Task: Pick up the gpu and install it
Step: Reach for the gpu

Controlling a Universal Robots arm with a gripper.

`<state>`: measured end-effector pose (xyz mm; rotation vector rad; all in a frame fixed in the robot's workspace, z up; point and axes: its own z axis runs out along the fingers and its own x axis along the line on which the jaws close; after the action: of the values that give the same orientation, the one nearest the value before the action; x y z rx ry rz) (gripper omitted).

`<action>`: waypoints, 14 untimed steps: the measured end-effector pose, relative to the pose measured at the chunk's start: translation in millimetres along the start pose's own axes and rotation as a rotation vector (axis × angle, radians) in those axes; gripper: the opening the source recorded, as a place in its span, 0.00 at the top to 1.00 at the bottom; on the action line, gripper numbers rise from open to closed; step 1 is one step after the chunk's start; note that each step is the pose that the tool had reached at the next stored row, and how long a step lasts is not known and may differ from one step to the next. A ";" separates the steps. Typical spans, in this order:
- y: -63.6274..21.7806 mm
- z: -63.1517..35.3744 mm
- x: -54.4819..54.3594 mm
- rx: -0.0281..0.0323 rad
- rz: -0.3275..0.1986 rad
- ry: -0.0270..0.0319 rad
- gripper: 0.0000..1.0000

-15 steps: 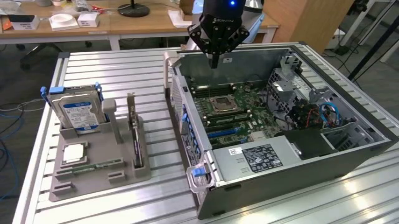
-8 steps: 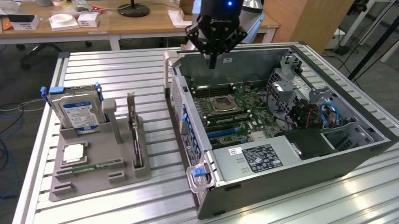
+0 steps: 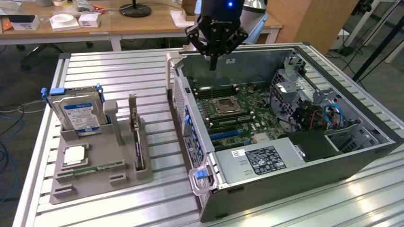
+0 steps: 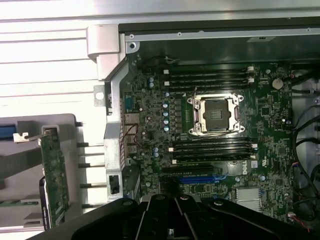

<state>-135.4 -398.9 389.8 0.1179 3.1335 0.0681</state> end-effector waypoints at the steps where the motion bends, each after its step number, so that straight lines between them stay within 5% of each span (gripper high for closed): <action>1: -0.1 0.2 0.7 0.0000 0.000 0.0005 0.89; 14: -1.0 2.4 12.3 0.0006 0.001 0.0086 0.89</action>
<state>-147.7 -398.8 387.3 0.1187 3.1420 0.0679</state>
